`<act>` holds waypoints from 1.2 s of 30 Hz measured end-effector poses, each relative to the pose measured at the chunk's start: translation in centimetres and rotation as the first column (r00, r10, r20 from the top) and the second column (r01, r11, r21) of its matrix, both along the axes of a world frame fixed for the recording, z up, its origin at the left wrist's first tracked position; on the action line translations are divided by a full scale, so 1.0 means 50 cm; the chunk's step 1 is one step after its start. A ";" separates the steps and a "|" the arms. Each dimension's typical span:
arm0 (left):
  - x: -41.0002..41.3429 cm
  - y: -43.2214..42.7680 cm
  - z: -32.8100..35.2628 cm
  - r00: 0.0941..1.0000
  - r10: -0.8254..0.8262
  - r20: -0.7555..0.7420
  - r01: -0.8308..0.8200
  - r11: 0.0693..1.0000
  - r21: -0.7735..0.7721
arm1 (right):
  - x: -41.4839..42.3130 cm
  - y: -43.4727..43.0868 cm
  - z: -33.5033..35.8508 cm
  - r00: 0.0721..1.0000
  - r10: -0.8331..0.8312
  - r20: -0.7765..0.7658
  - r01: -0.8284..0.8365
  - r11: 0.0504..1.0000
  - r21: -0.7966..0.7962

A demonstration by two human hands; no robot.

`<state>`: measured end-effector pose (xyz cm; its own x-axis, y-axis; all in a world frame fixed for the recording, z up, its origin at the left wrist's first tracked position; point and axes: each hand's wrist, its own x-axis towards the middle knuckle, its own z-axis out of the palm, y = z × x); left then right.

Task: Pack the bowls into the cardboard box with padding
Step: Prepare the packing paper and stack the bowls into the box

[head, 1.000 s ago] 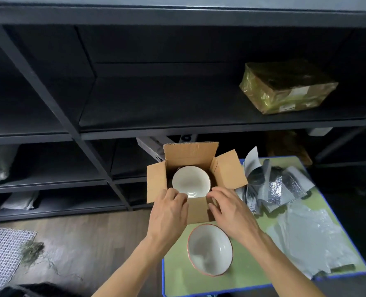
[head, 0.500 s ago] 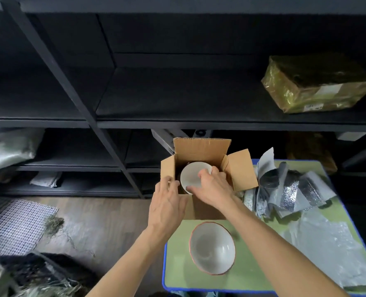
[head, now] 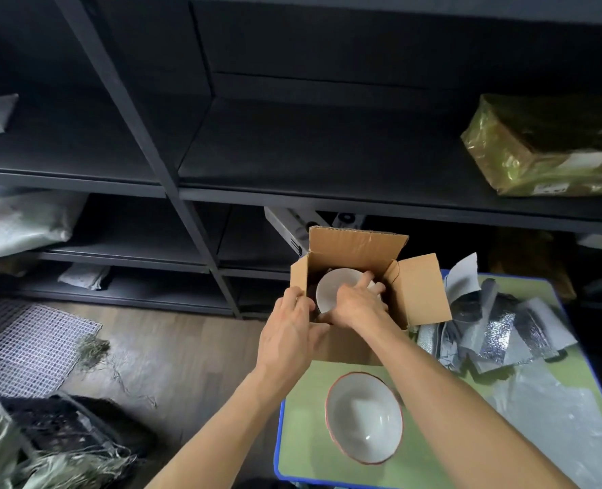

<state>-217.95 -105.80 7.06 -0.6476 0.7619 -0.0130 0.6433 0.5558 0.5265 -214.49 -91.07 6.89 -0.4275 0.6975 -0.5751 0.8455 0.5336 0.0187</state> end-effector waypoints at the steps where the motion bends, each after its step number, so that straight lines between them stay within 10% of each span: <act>1: -0.001 -0.001 0.001 1.000 -0.006 0.001 0.006 1.000 0.002 | 0.002 0.002 -0.002 1.000 0.018 0.000 -0.018 1.000 0.010; 22: -0.007 -0.002 0.028 0.998 -0.059 -0.005 0.059 0.998 -0.014 | 0.022 0.019 0.016 0.995 0.092 -0.046 -0.094 0.994 -0.052; 36: 0.011 0.012 0.021 0.985 -0.115 -0.128 0.121 0.992 0.044 | 0.150 -0.003 0.061 0.896 0.113 -0.430 -0.088 0.993 0.079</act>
<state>-217.41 -105.21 8.13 -0.5470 0.8307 0.1036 0.7654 0.4461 0.4639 -207.01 -91.24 9.92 -0.6947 0.6632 -0.2785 0.7188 0.6250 -0.3045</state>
